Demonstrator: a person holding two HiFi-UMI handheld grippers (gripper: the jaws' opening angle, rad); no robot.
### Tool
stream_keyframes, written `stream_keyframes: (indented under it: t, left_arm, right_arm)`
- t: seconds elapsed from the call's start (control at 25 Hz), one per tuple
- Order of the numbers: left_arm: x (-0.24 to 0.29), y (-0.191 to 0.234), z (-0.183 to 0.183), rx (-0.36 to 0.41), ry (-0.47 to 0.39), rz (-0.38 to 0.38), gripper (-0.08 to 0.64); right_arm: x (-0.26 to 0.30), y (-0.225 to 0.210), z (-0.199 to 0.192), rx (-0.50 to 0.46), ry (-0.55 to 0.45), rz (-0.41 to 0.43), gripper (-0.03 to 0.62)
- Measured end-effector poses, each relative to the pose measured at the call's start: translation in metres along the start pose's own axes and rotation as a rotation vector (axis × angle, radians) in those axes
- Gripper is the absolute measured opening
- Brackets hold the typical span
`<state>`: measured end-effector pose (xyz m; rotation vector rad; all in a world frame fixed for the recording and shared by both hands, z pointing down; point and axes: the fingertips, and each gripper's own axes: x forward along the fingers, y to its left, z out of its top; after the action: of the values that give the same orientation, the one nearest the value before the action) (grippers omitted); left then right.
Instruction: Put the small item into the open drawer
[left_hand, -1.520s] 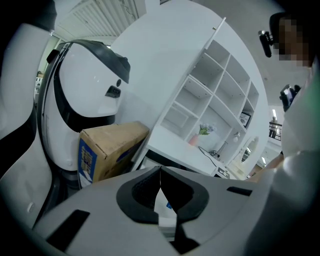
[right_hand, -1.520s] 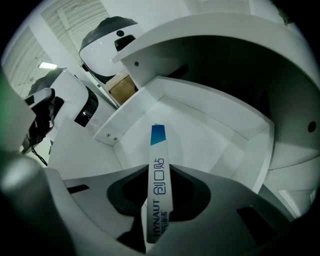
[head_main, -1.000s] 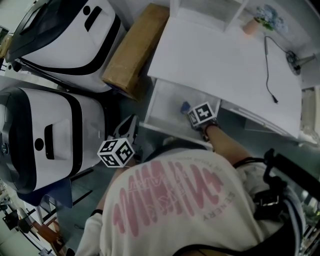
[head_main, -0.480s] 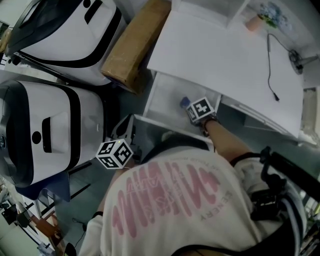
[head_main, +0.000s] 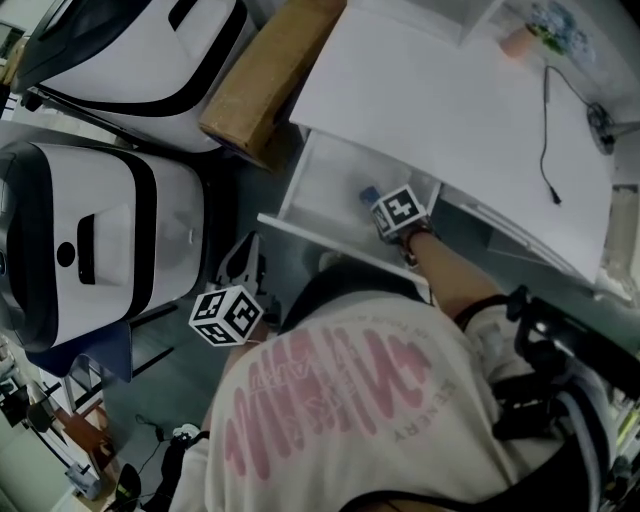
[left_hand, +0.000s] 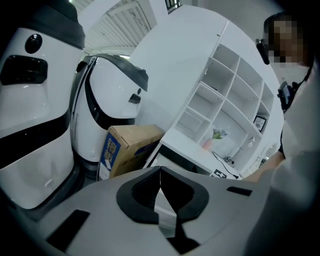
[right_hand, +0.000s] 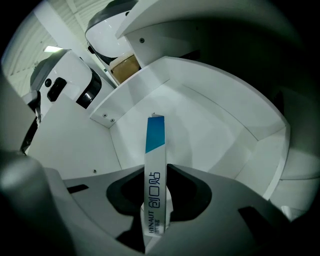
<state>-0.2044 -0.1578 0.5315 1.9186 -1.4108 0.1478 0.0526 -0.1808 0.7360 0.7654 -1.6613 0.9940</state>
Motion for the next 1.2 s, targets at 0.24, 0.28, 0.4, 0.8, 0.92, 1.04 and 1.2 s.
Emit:
stream_keyframes:
  t: [0.24, 0.28, 0.4, 0.8, 0.92, 1.04, 1.2]
  left_arm:
    - [-0.018, -0.005, -0.013, -0.056, -0.034, 0.084, 0.029]
    - [-0.023, -0.005, -0.016, -0.065, -0.041, 0.101, 0.029]
    - [-0.035, -0.008, -0.025, -0.09, -0.058, 0.147, 0.029]
    - [-0.06, -0.023, -0.054, -0.137, -0.075, 0.227, 0.029]
    - [-0.065, -0.025, -0.058, -0.139, -0.079, 0.241, 0.029]
    - [-0.069, -0.025, -0.06, -0.137, -0.082, 0.254, 0.029]
    - [-0.076, -0.025, -0.063, -0.135, -0.087, 0.27, 0.029]
  right_arm:
    - [-0.002, -0.003, 0.002, -0.022, -0.005, 0.045, 0.133]
    - [-0.003, -0.002, 0.003, -0.03, -0.006, 0.052, 0.138]
    - [-0.006, -0.004, 0.007, -0.054, -0.009, 0.059, 0.15]
    - [-0.005, -0.005, 0.015, -0.11, -0.033, 0.042, 0.23]
    - [-0.002, -0.003, 0.018, -0.129, -0.039, 0.046, 0.249]
    - [0.002, -0.002, 0.018, -0.149, -0.04, 0.045, 0.267]
    - [0.006, -0.003, 0.022, -0.179, -0.057, 0.021, 0.27]
